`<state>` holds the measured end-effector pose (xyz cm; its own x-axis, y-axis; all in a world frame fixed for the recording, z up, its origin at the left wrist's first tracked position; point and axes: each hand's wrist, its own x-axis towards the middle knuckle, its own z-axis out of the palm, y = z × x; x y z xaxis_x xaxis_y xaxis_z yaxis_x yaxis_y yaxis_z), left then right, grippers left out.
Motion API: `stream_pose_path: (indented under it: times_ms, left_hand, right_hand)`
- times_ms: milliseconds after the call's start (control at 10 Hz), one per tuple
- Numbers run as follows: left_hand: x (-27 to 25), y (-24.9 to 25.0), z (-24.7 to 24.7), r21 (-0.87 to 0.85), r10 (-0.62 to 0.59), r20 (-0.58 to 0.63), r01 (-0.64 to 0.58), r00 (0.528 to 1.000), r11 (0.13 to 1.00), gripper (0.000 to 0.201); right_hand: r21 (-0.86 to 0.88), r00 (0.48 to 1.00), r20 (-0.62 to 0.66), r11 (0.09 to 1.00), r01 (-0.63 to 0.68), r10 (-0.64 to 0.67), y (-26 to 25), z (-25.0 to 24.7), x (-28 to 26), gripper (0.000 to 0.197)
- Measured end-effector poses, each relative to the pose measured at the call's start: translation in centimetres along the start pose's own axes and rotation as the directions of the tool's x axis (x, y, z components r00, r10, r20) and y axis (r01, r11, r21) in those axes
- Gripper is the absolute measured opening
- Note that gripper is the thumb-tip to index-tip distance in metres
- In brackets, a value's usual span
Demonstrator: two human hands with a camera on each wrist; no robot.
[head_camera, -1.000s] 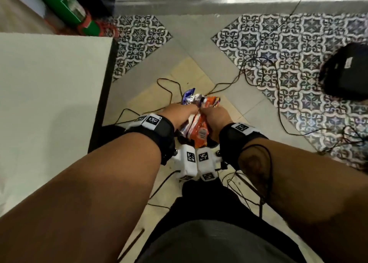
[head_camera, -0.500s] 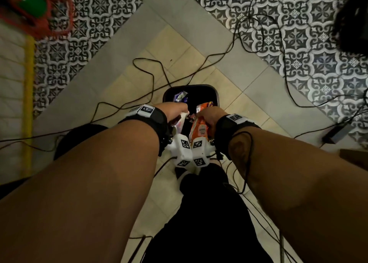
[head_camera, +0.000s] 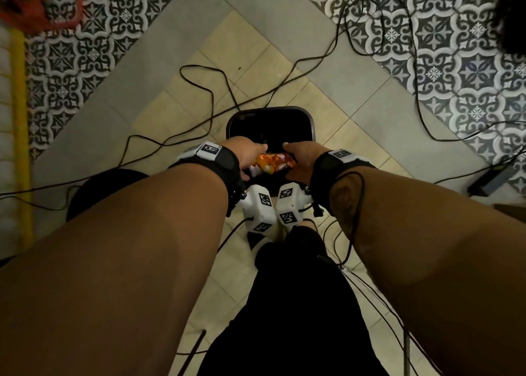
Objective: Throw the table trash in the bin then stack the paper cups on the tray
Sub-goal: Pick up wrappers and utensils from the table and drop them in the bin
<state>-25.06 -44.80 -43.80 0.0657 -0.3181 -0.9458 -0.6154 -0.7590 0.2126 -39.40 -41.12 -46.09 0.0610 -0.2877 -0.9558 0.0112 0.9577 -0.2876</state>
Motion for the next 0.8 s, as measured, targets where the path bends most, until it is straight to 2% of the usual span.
stream_pose_path:
  times_ms: [100, 300, 400, 500, 600, 700, 800]
  left_hand:
    - [0.4, -0.2, -0.5, 0.194, 0.052, -0.044, -0.042, 0.998, 0.980, 0.049]
    - [-1.8, -1.1, -1.3, 0.490, 0.141, -0.045, -0.101, 0.989, 0.866, 0.050]
    - [-5.1, -2.5, -1.3, 0.629, 0.198, -0.003, -0.153, 0.980, 0.762, 0.047]
    - [-8.8, -5.4, -1.5, 0.660, 0.216, 0.104, -0.230, 0.971, 0.715, 0.043]
    - [-13.2, -9.1, -1.9, 0.697, 0.155, 0.196, -0.249, 0.968, 0.673, 0.058]
    - [-17.8, -13.1, -2.6, 0.691, 0.103, 0.252, -0.253, 0.962, 0.677, 0.059]
    - [-21.9, -17.5, -3.5, 0.659, 0.065, 0.253, -0.222, 0.965, 0.719, 0.058]
  right_hand:
    - [0.038, 0.998, 0.026, 0.998, -0.052, 0.051, 0.0, 0.1, -0.2, 0.048]
    - [-0.155, 0.998, -0.052, 0.986, -0.055, 0.047, 0.8, 0.7, -0.9, 0.043]
    - [-0.705, 0.996, 0.009, 0.706, 0.069, -0.088, 0.3, 2.1, -3.3, 0.044]
    - [-0.860, 0.991, 0.066, 0.497, 0.114, -0.113, 0.3, 3.5, -5.3, 0.040]
    - [-0.946, 0.973, 0.202, 0.233, 0.224, -0.115, 0.5, 5.8, -7.5, 0.040]
    - [-0.968, 0.965, 0.249, 0.011, 0.251, -0.081, 1.5, 8.5, -10.1, 0.043]
    - [-0.933, 0.952, 0.305, -0.198, 0.300, 0.003, 2.1, 10.8, -12.5, 0.046]
